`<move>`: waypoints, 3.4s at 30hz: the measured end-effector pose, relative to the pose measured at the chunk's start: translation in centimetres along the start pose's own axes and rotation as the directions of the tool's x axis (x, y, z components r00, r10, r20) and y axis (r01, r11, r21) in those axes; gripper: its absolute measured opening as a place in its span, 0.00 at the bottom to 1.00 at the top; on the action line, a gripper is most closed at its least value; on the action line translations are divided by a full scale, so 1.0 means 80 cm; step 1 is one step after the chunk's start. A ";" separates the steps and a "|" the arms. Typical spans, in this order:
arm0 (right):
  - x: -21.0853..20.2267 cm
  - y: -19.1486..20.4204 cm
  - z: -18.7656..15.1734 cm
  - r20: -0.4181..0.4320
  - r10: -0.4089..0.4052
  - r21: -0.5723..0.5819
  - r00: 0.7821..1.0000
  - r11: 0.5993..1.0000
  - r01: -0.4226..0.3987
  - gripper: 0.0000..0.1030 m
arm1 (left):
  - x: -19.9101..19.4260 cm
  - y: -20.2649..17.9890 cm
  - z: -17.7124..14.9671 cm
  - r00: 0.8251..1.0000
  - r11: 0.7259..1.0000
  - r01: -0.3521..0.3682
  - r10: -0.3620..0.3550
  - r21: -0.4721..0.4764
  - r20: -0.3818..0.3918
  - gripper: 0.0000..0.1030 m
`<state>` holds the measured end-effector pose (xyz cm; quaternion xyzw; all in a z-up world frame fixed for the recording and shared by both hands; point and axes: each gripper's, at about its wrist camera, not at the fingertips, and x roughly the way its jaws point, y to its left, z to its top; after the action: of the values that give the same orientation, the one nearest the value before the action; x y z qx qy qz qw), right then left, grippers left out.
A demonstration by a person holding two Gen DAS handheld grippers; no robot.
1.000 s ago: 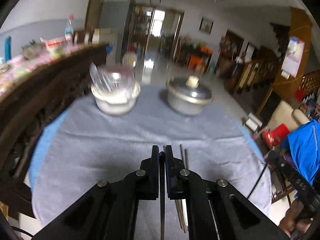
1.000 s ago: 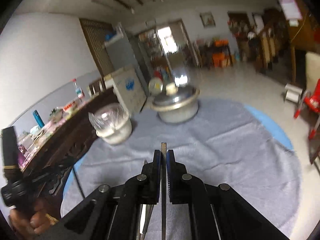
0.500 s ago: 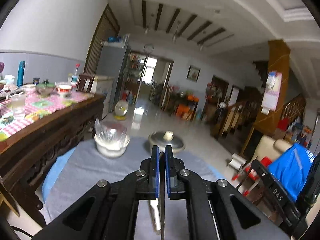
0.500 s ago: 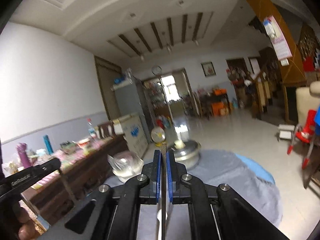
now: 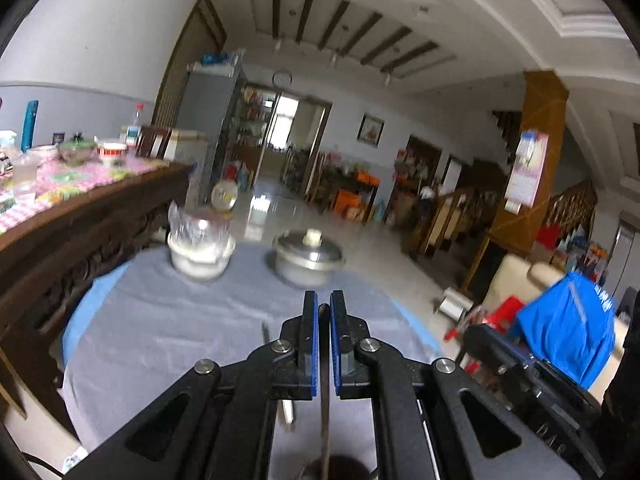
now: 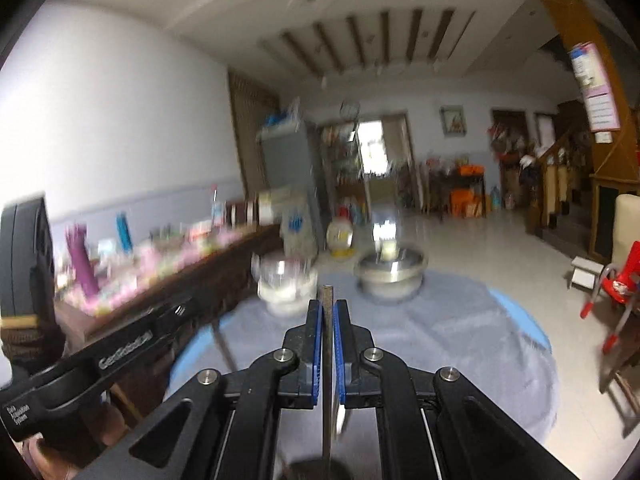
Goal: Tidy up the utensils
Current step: 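Lift the held chopsticks with the right gripper over the grey holder cup, then open the right gripper to drop the chopsticks into the holder cup, then move the right gripper to the remaining chopsticks and close on some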
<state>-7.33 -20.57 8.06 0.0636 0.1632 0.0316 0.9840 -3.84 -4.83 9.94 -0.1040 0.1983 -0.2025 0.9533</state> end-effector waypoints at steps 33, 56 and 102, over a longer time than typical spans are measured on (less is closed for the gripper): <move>0.020 -0.039 0.000 -0.084 -0.293 -0.045 0.953 0.956 0.290 0.08 | 0.022 0.094 -0.024 0.971 0.976 -0.216 0.211 -0.037 -0.117 0.44; 0.107 -0.096 0.032 -0.203 -0.301 -0.095 0.932 0.953 0.287 0.13 | 0.122 0.141 -0.028 0.935 0.961 -0.273 0.254 -0.041 -0.249 0.44; 0.496 -0.165 -0.107 -0.668 -0.040 -0.018 0.743 0.999 0.037 0.12 | 0.523 0.143 -0.070 0.686 0.996 -0.082 0.028 -0.040 -0.727 0.44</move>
<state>27.94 -29.37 -14.36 0.0432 0.5057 0.0322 0.8610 32.87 -13.07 -12.35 -0.0423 0.5687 -0.1914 0.7989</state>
